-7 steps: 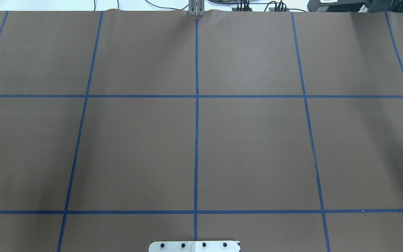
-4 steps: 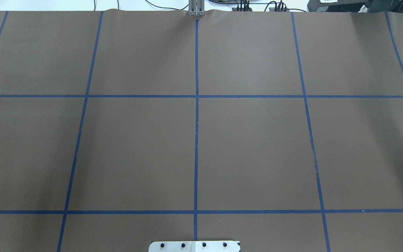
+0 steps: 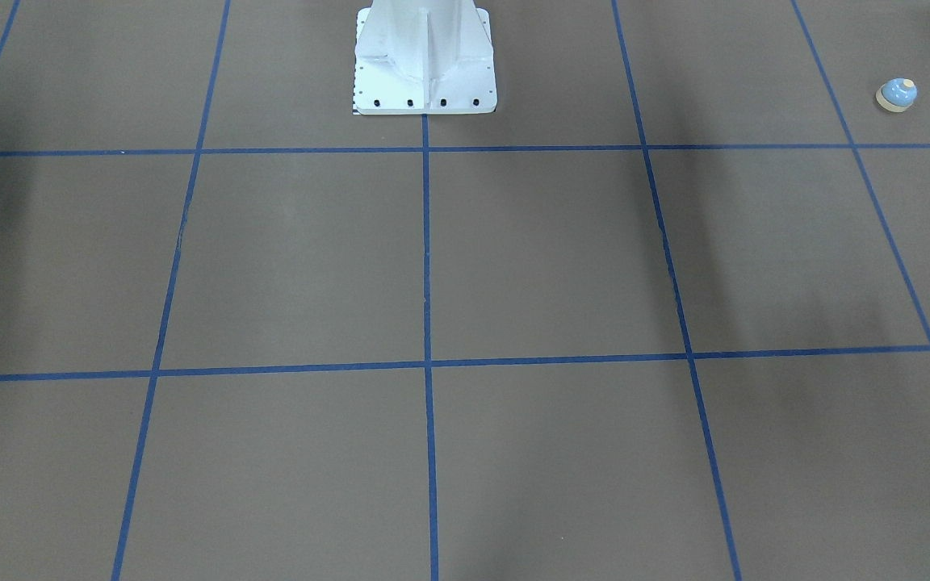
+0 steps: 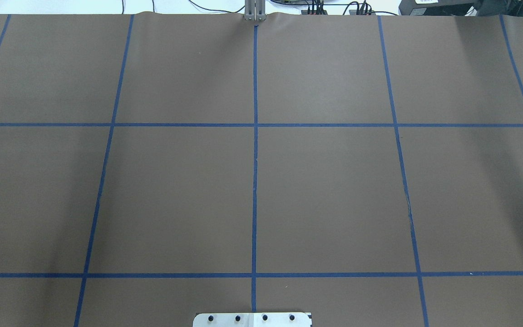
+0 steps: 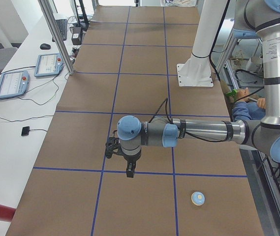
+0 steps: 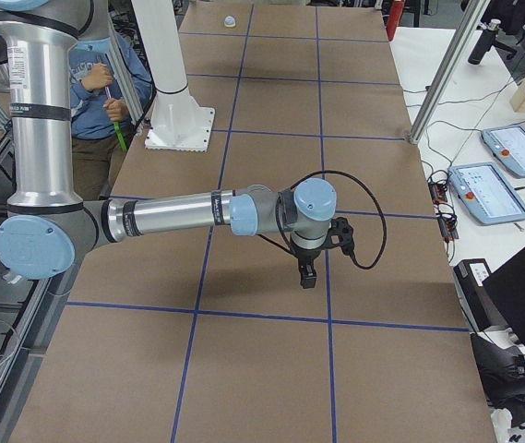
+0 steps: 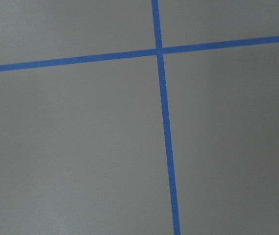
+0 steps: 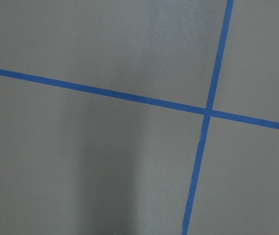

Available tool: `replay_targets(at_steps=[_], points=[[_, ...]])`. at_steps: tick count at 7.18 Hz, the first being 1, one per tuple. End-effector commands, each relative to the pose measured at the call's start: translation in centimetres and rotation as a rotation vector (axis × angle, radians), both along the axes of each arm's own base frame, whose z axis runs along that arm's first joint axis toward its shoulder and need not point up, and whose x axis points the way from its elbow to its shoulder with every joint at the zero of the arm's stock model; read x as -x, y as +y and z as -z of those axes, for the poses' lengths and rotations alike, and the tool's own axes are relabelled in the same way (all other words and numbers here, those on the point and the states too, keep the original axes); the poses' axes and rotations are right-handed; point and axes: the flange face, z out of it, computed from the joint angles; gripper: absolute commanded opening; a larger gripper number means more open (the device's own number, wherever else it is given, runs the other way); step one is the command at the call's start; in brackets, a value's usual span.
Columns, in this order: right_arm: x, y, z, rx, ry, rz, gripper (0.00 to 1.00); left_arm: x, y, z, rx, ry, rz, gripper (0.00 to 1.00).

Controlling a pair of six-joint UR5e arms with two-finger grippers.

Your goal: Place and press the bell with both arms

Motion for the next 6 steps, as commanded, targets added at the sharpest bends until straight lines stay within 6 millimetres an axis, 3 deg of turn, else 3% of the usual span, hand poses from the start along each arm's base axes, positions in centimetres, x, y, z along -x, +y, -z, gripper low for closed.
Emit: replay_targets(at_steps=[1,6], points=[[-0.02,0.07,-0.19,-0.003,0.0,0.002,1.0,0.02,0.48,-0.2,0.004,0.0,0.0,1.0],[0.01,0.07,0.31,-0.013,-0.006,0.002,1.0,0.09,0.42,0.57,-0.021,0.0,-0.001,1.0]])
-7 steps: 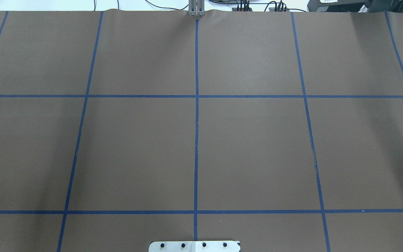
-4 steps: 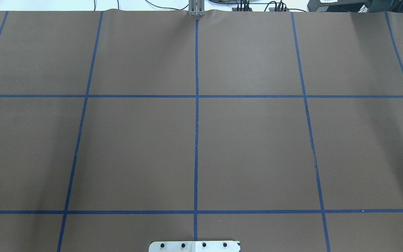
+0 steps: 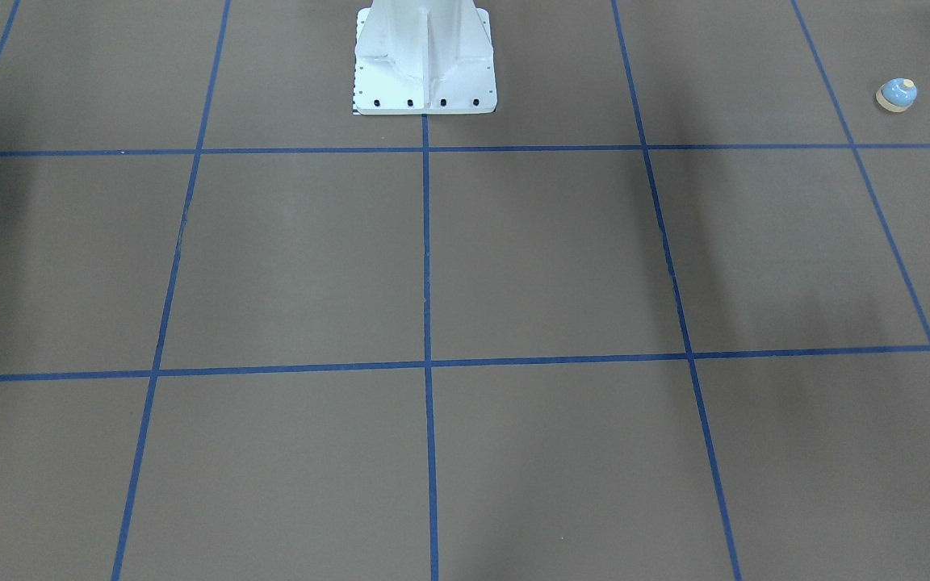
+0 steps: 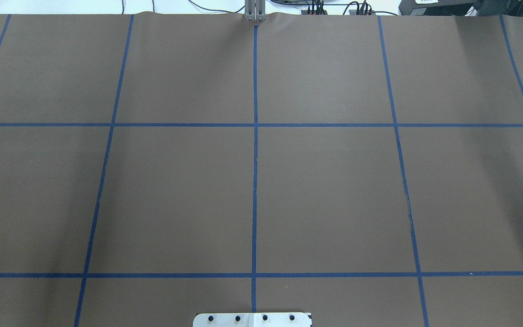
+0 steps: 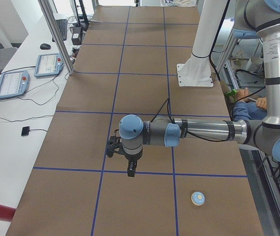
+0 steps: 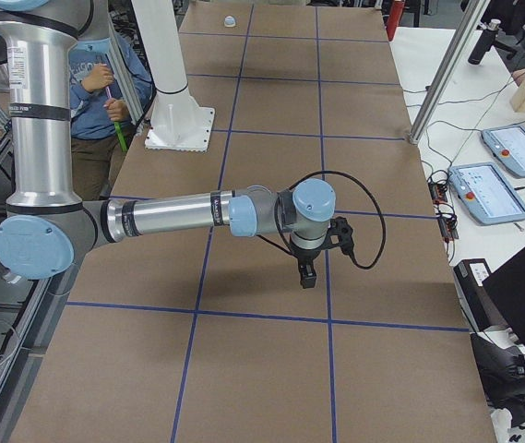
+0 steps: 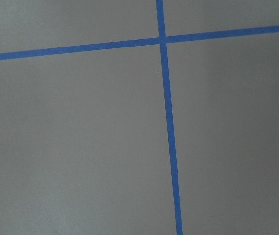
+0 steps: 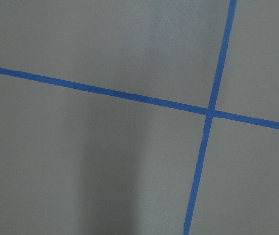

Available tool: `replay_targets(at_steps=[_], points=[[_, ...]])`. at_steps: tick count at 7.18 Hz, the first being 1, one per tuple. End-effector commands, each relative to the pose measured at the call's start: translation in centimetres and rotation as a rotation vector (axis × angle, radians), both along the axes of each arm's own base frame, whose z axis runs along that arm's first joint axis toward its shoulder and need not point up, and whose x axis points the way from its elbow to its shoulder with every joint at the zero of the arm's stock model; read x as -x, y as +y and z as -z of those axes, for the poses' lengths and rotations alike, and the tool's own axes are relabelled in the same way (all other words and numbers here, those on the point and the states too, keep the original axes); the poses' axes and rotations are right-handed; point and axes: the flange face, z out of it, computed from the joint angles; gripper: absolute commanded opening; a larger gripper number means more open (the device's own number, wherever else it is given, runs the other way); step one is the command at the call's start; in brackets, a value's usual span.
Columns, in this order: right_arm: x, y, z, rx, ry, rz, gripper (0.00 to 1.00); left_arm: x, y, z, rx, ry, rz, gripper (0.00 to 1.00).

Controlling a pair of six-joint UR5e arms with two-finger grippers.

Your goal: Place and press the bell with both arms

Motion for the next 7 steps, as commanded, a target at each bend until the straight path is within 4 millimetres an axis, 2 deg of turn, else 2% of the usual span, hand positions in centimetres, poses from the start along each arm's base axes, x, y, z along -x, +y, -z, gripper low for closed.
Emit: replay_targets(at_steps=[1,2,3,4,6,7], points=[[0.1,0.0,-0.5,0.013,-0.003,0.002,1.0,-0.1,1.1,-1.7,0.039,-0.001,-0.004,1.0],[0.2,0.3,-1.3,0.031,-0.005,0.005,1.0,-0.2,1.7,-3.2,0.065,0.005,-0.007,1.0],[0.4,0.4,-1.2,0.029,-0.023,0.012,1.0,-0.4,3.8,-5.4,0.123,0.03,-0.002,1.0],[0.6,0.5,-1.0,0.027,-0.044,0.016,1.0,-0.3,6.1,-8.3,0.171,0.031,-0.001,1.0],[0.5,0.5,-1.1,0.022,-0.04,0.019,1.0,-1.2,11.2,-11.9,0.252,0.073,-0.013,1.0],[0.9,0.6,-1.7,0.035,-0.031,0.027,1.0,-1.1,14.3,-15.2,0.337,0.075,-0.008,1.0]])
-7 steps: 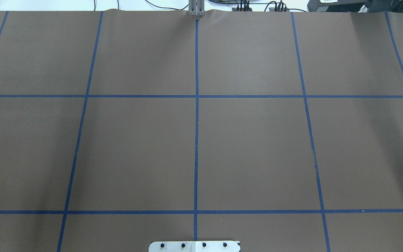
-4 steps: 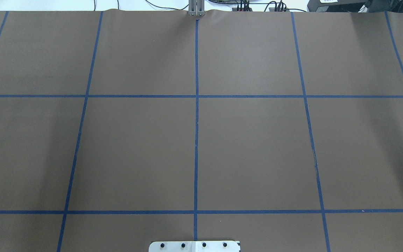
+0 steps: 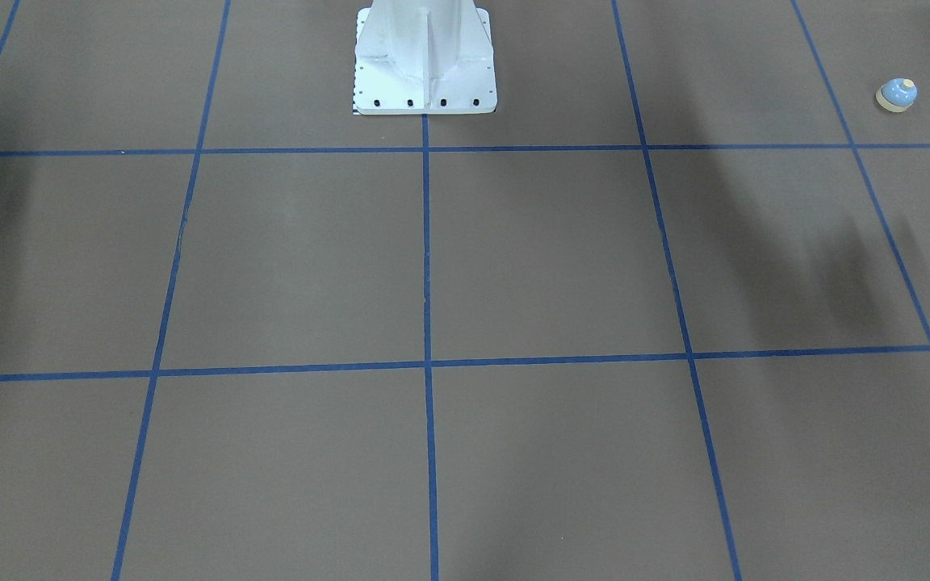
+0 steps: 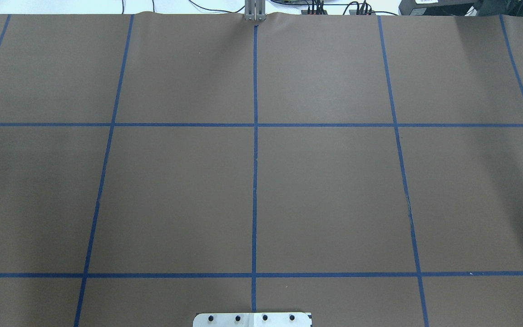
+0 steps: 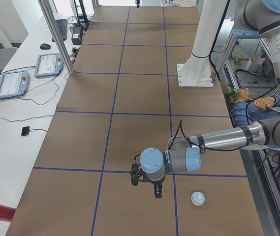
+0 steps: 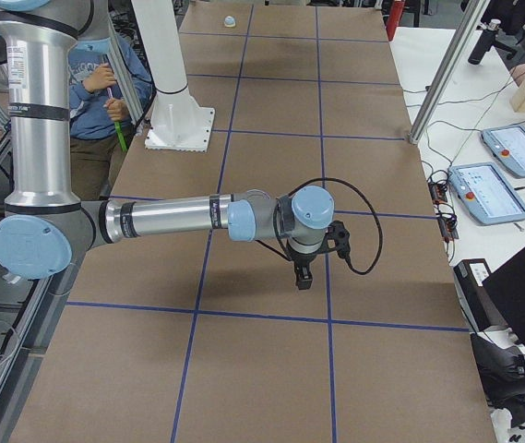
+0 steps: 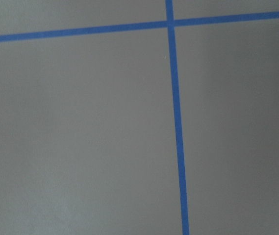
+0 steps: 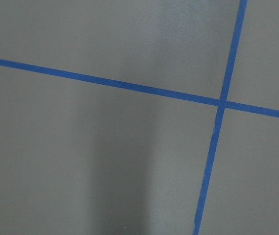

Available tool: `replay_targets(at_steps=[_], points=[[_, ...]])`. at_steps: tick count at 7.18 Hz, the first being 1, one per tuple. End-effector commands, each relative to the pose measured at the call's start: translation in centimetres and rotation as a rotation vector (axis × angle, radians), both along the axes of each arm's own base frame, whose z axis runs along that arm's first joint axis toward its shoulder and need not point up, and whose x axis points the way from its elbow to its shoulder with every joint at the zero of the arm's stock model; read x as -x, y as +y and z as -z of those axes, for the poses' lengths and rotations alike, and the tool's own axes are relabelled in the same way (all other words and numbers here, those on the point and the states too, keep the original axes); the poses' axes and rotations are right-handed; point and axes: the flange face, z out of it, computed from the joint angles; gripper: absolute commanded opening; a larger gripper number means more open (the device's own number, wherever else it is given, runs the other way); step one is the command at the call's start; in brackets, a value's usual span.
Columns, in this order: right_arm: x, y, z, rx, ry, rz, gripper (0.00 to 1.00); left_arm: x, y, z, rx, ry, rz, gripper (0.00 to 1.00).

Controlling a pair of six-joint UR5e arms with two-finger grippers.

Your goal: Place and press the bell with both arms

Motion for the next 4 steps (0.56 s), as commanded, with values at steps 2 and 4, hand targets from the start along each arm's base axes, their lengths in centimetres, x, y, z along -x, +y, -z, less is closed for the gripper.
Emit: replay_targets(at_steps=[2,4], points=[[1.0,0.0,-0.6,0.009,0.008,0.022,1.0,-0.4,6.8,-6.8,0.192,0.056,0.011,1.0],[3.3,0.1,-0.7,0.01,0.012,0.071,1.0,-0.7,8.8,-8.3,0.246,0.061,0.001,1.0]])
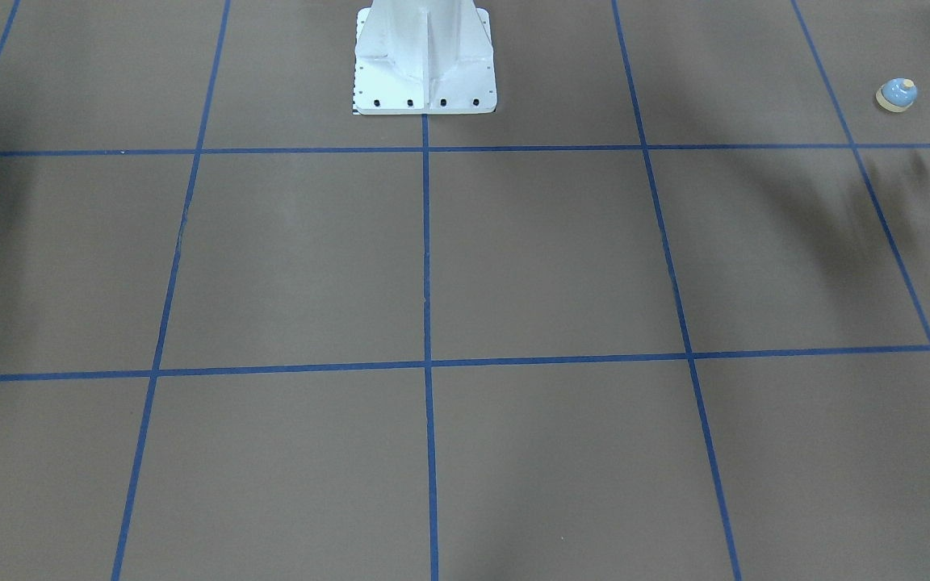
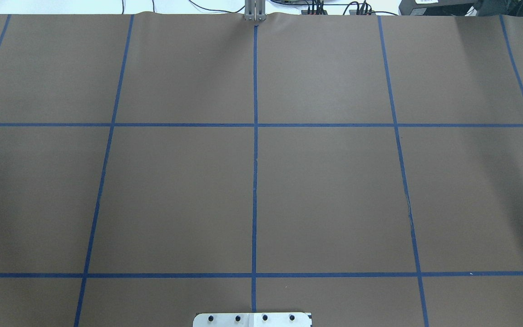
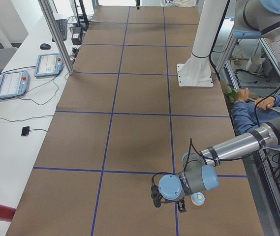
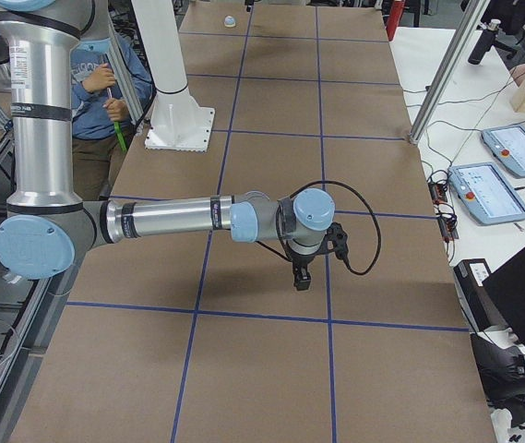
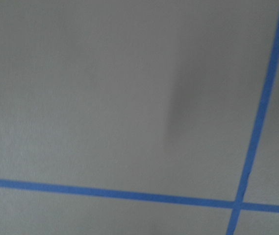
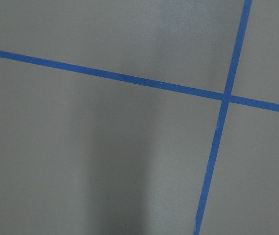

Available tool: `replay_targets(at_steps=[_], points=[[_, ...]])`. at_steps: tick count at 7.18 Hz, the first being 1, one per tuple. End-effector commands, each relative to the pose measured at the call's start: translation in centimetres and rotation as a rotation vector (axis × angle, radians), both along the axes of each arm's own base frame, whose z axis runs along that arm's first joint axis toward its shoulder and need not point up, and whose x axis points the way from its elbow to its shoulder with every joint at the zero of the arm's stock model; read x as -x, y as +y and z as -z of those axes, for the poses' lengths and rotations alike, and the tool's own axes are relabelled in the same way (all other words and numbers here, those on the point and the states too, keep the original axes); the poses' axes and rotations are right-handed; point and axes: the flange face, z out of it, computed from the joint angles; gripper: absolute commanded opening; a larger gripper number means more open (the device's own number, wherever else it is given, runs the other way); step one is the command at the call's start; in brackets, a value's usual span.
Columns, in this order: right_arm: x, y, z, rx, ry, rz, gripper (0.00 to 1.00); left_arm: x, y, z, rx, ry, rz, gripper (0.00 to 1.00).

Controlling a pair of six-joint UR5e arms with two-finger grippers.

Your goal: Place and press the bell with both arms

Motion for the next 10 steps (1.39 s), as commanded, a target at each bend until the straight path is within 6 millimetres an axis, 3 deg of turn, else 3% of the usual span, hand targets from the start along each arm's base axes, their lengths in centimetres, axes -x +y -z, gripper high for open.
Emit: replay_targets(at_steps=[1,2,4,7,10], points=[[2.5,0.1,-0.1,0.0,0.003,0.053,1.0,-0.5,1.9,-2.1,0.058,0.007,-0.023,1.0],[2.8,0.2,0.0,-0.002,0.003,0.059,1.0,-1.6,2.0,-2.6,0.08,0.0,-0.072,1.0],[2.9,0.2,0.3,-0.009,-0.001,0.061,1.0,-4.3,0.3,-1.4,0.046,0.003,-0.175,1.0],[3.2,0.4,0.5,-0.014,-0.004,0.069,1.0,-6.7,1.7,-2.1,0.053,-0.037,-0.327,1.0],[3.3,1.5,-0.4,-0.066,-0.01,0.073,1.0,-6.0,3.9,-3.0,0.059,-0.045,-0.358,1.0]])
